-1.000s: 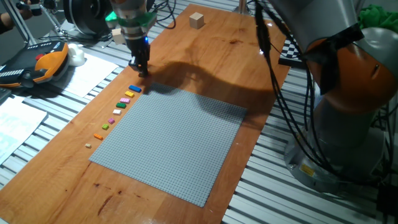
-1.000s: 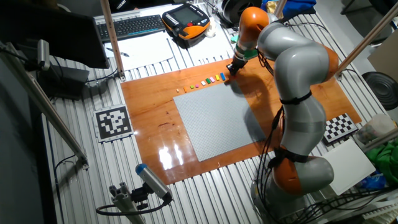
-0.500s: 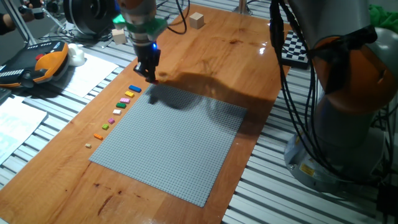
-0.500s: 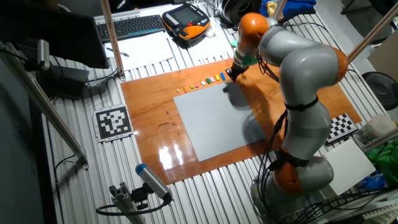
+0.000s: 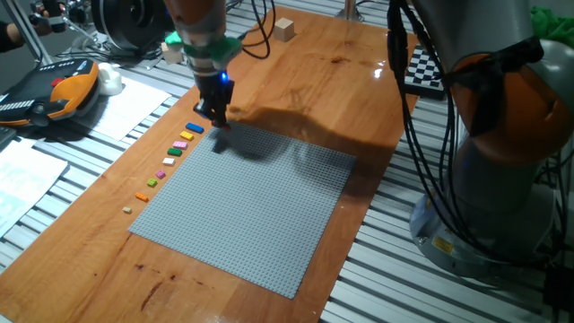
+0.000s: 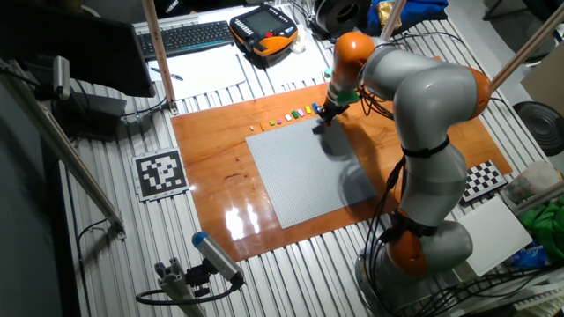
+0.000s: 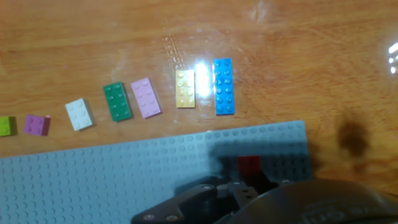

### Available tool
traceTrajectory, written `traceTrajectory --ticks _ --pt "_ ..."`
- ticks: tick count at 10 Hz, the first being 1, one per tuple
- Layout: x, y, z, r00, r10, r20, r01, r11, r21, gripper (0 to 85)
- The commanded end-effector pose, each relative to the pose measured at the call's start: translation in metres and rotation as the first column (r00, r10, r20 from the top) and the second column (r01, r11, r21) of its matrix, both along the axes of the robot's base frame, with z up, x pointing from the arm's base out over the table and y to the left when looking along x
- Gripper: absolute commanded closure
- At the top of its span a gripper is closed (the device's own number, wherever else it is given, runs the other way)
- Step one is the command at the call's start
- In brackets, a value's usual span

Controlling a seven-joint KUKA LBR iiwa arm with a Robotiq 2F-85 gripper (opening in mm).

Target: Stack small Lego blocks randomly, one at a time

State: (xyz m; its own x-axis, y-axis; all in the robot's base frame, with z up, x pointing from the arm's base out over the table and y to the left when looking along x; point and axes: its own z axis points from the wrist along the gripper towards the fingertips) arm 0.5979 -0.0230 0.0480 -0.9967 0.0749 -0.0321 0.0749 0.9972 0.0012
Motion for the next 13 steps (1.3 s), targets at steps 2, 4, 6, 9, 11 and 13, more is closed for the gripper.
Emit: traceTrajectory --ticks 2,4,6,9,11,13 --pt "-0.0018 0.001 -0.004 1.000 0.000 -0.004 0.000 1.000 0.000 85.0" --pt "-0.0020 0.001 -0.010 1.000 0.008 -0.001 -0.008 1.000 -0.007 85.0" --pt "-0.0020 0.001 -0.014 1.000 0.014 0.003 -0.014 1.000 -0.007 85.0" --pt "-0.0020 0.001 -0.014 1.000 0.023 0.003 -0.023 1.000 -0.013 85.0" --pt "-0.0014 0.001 -0.015 1.000 0.027 0.005 -0.026 1.000 -0.017 85.0" --pt "-0.0017 0.000 -0.015 1.000 0.031 0.004 -0.031 0.999 -0.026 85.0"
